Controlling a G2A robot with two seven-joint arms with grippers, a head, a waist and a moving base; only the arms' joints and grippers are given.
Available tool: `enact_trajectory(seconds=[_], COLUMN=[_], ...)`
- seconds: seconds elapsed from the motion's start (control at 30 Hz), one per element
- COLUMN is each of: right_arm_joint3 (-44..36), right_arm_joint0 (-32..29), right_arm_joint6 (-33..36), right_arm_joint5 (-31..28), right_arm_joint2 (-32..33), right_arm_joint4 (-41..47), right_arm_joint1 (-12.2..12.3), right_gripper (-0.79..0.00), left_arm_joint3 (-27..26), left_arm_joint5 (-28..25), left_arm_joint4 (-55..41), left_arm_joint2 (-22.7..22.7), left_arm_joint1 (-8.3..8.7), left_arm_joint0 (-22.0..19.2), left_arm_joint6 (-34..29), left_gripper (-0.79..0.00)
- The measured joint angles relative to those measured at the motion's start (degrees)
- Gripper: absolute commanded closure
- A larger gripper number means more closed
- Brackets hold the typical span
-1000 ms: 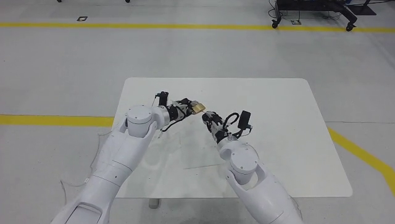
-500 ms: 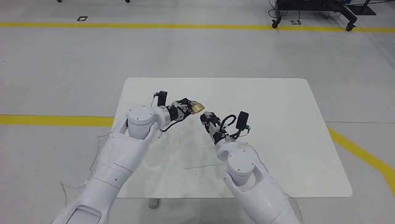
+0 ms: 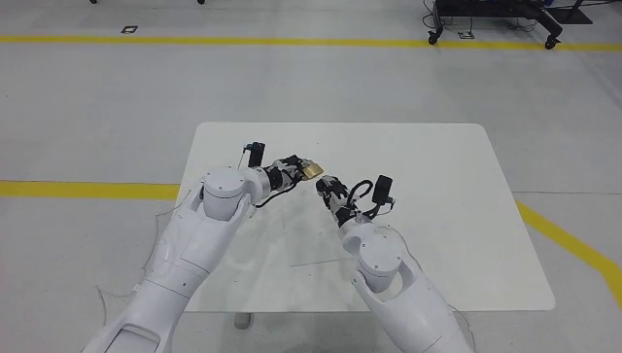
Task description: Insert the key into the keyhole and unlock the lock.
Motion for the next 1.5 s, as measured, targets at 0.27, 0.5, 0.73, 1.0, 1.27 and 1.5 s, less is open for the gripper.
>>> enact_trajectory(seconds=[0.27, 0.5, 0.73, 1.0, 1.27, 1.5], right_arm_joint3=[0.3, 0.7, 0.7, 0.6, 0.4, 0.3], right_arm_joint0=[0.0, -0.1, -0.4, -0.6, -0.9, -1.1], right_arm_joint6=[-0.7, -1.0, -0.5, -0.3, 0.2, 0.6], right_arm_joint5=[-0.3, -1.1, -1.6, -1.6, -1.5, -1.5], right_arm_joint2=[-0.1, -1.0, -1.2, -0.8, -0.3, 0.0], right_arm_joint4=[-1.4, -2.9, -4.3, -4.8, -5.0, -5.1], right_arm_joint1=[-0.3, -0.7, -0.8, -1.1, -1.2, -1.4], right_gripper=[0.0, 0.0, 0.0, -0.145, -0.219, -0.225], left_arm_joint3=[-0.5, -2.2, -2.8, -2.8, -2.5, -2.3], left_arm_joint5=[0.4, 2.4, 3.0, 2.5, 2.4, 2.4], left_arm_joint4=[0.3, 0.1, 0.1, -0.4, -0.6, -0.9], left_arm_joint2=[0.1, 0.1, -0.1, -0.5, -0.6, -0.6], left_arm_joint1=[-0.01, 0.04, 0.15, 0.24, 0.29, 0.3], left_arm_joint0=[0.2, 0.6, 0.9, 1.1, 1.1, 1.1], left_arm_joint6=[-0.1, -0.8, -0.7, -1.4, -1.9, -2.0], left_gripper=[0.0, 0.0, 0.0, 0.0, 0.0, 0.0])
